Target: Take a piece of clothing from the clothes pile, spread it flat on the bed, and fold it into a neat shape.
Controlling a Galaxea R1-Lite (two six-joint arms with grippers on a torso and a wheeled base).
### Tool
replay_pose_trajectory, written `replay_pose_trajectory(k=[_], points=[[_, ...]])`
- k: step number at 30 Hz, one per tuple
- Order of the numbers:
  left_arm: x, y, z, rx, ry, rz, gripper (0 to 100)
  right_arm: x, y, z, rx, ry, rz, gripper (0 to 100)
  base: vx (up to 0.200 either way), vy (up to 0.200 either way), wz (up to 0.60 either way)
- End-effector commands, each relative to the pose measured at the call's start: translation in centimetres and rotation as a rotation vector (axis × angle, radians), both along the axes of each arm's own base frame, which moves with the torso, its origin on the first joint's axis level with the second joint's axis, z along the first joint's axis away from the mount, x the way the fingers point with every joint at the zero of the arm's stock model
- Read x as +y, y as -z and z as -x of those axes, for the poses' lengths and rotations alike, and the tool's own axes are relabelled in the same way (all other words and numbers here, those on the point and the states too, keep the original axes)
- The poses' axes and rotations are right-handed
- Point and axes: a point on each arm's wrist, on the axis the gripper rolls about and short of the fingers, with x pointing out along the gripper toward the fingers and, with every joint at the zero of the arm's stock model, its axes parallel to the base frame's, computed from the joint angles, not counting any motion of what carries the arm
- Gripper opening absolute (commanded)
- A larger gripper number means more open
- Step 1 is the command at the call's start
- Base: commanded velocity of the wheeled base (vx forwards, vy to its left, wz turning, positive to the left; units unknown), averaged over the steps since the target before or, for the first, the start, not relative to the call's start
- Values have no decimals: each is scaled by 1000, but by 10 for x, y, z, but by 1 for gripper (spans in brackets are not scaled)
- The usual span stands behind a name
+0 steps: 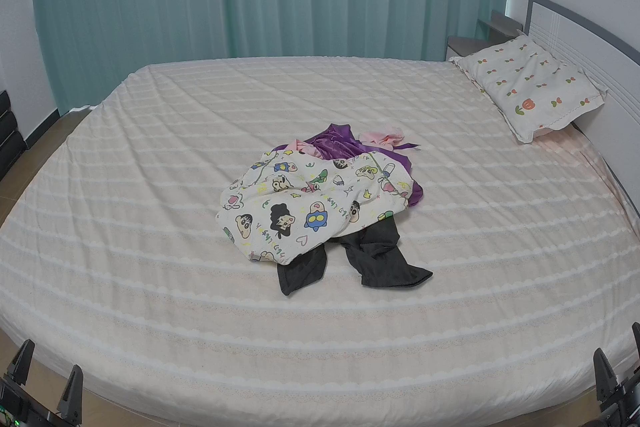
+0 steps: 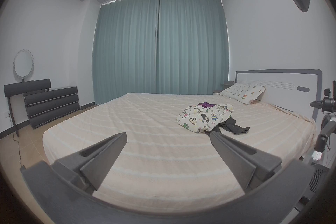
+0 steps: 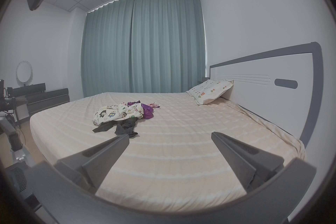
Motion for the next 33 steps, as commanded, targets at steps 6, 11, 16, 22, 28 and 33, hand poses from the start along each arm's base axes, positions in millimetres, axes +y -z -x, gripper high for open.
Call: replay_pose_trajectory(k=[6,11,16,22,28,33], points=[[0,5,-1,9,0,2,100,0,3,-2,34,1,2,100,0,0,0],[0,5,-1,9,0,2,100,0,3,-2,40,11,5,100,0,0,0],[0,5,-1,9,0,2,100,0,3,-3,37,11,5,100,0,0,0],[0,5,-1,9,0,2,100,2,-69,12,-105,-62,-80,100,0,0,0],[0,5,-1,9,-1,2,100,3,-68,-21,180,-147,21,100,0,0,0],[0,5,-1,9,0,2,100,4,-86,-73,325,-173,-105,100,0,0,0]])
